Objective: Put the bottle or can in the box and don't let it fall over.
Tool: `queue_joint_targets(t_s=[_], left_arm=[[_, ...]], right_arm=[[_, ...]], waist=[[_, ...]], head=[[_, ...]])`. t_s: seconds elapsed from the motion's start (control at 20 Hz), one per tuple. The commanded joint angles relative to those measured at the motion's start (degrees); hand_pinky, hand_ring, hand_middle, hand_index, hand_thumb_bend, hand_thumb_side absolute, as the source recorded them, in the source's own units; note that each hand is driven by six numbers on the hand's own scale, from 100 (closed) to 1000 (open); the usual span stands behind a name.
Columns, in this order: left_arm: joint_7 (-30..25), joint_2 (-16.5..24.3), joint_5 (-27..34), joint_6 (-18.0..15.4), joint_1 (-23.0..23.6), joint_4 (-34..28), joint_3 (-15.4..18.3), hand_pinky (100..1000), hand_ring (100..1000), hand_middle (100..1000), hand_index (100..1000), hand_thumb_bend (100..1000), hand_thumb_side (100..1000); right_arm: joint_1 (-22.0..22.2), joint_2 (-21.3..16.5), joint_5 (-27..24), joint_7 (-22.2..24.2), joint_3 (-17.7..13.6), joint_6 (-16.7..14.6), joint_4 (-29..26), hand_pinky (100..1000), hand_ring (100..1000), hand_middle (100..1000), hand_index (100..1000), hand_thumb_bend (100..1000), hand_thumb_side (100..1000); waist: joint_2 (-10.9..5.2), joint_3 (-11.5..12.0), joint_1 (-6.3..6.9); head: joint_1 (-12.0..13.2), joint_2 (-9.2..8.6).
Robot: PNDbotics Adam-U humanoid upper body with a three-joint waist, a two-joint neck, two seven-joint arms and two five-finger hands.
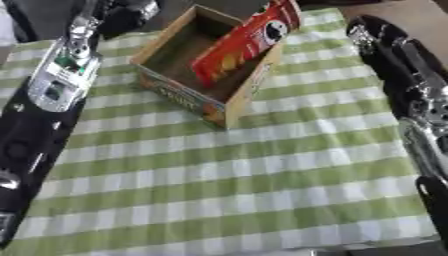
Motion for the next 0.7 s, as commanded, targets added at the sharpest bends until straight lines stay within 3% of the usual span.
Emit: queue_joint_targets(t_s=[0.05, 0.35, 0.7], left_arm=[[1.0, 4.4, 4.5, 0.4, 1.8, -8.8, 0.5, 955, 676, 789, 804, 439, 507], [2.5, 11.0, 10.8, 1.4, 9.5, -20.9, 2.2, 934, 656, 805, 788, 366, 503], [5.9, 16.0, 13.3, 1.7, 18.2, -29.3, 5.7, 930, 660, 814, 788, 276, 539]], right_arm=[[-0.2, -1.6, -0.3, -0.4, -1.0, -0.2, -0.8, 1000, 995, 975, 956, 100, 666], [0.4, -1.9, -0.4, -1.1, -1.6, -0.3, -0.8, 1000, 996, 975, 955, 100, 670], [0.8, -2.2, -0.4, -1.5, -1.8, 0.1, -0.9, 1000, 1000, 979, 955, 100, 704]], waist=[[-1.67, 0.4, -0.53], [-2.72, 1.9, -1.45], [-3.88, 3.0, -2.36]], head=[[-1.0, 0.78], [-2.6, 1.92], [-2.6, 2.60]])
